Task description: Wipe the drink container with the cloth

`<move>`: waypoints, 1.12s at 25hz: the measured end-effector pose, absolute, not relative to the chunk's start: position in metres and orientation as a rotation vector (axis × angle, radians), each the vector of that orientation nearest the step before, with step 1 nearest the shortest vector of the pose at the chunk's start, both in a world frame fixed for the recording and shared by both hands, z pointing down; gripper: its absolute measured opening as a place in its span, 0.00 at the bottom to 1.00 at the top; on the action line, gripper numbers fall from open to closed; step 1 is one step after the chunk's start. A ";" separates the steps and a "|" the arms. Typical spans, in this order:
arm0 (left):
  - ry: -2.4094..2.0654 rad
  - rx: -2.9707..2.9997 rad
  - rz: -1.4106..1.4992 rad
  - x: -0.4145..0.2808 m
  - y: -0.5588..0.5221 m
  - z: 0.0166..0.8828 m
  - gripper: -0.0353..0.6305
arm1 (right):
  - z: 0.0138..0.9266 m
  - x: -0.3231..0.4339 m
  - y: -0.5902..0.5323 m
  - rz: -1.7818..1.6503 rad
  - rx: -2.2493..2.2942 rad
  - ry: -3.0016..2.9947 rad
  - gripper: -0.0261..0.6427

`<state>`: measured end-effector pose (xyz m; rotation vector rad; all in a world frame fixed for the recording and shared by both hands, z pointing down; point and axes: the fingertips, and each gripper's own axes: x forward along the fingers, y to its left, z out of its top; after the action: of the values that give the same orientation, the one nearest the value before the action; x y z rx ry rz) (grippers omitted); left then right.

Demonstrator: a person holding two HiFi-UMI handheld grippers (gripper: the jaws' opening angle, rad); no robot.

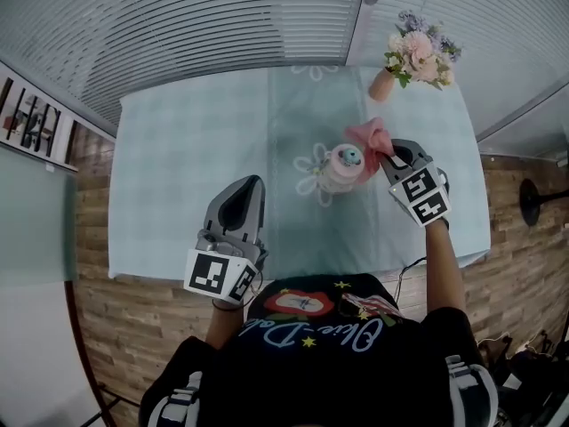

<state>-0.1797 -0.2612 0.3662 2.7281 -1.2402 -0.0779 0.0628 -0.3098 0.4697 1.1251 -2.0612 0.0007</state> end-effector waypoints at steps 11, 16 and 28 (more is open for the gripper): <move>-1.376 2.639 -0.059 -0.191 -0.265 0.375 0.06 | 0.450 0.019 -0.335 -0.227 0.746 -2.197 0.06; -1.437 2.587 -0.036 -0.201 -0.266 0.380 0.06 | 0.457 -0.002 -0.332 -0.300 0.554 -2.230 0.06; -1.489 2.555 0.017 -0.202 -0.270 0.384 0.06 | 0.480 -0.008 -0.336 -0.302 0.383 -2.278 0.06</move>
<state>-0.2020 -0.2699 0.3839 2.5546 -1.4890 0.0169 -0.0075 -0.3357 0.4802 0.3828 -2.2781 -0.3015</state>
